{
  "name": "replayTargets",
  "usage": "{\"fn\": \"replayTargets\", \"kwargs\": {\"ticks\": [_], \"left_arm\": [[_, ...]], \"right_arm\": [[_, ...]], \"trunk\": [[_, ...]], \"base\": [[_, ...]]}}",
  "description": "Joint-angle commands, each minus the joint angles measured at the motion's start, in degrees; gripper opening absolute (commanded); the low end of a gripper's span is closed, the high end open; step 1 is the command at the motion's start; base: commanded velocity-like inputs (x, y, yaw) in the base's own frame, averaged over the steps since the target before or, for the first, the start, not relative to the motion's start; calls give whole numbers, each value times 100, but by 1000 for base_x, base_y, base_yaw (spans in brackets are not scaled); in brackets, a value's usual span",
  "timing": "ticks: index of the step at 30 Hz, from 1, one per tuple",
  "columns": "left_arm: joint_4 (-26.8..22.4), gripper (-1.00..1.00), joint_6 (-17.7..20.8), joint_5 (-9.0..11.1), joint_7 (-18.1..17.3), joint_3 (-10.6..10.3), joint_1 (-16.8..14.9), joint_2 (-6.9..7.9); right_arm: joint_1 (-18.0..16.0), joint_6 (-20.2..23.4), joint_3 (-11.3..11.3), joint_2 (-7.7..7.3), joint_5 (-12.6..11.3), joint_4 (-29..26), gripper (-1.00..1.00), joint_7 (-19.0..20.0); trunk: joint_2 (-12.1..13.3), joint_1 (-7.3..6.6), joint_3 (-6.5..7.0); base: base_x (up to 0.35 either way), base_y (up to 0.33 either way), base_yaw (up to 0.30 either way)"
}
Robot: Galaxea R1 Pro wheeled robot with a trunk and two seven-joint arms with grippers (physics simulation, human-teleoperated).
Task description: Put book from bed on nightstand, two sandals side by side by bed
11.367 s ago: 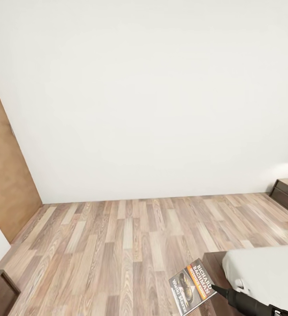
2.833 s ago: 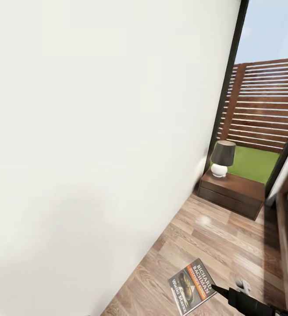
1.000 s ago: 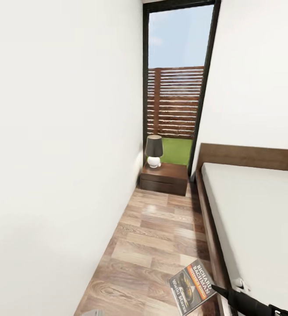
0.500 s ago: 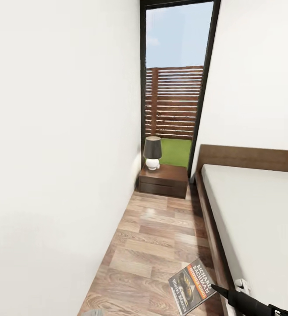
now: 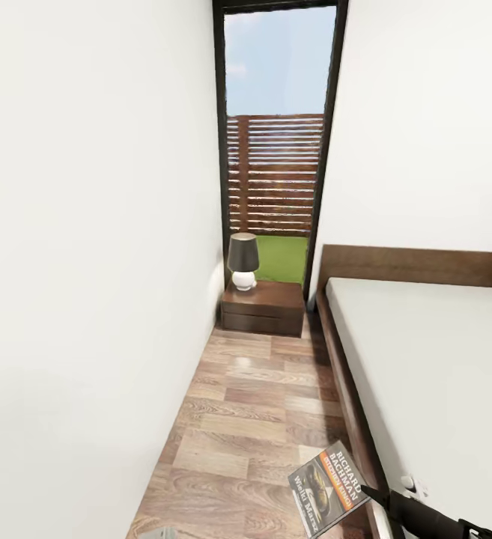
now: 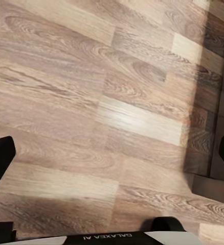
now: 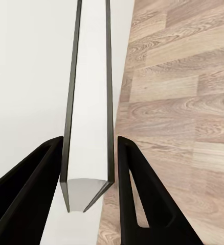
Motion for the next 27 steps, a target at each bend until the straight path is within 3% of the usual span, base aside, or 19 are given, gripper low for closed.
{"fn": "replayTargets", "kwargs": {"ticks": [1, 9, 22, 27], "left_arm": [[6, 100, -18, 52, -19, -47, -5, 6], [6, 100, -16, 52, -19, -48, -5, 12], [6, 100, -17, 52, -19, -48, -5, 13], [6, 100, -16, 52, -19, -48, -5, 13]], "right_arm": [[-11, 35, 38, 3, -59, 18, -100, 33], [-11, 35, 38, 6, -59, 18, -100, 33], [-11, 33, 38, 6, -59, 18, -100, 33], [-11, 32, 38, 4, -59, 18, -100, 31]], "trunk": [[-6, 3, -8], [-6, 3, -8], [-6, 3, -8], [-6, 3, -8]], "base": [[234, 183, -49], [138, 109, -53], [3, 3, -263], [165, 0, -98]]}}
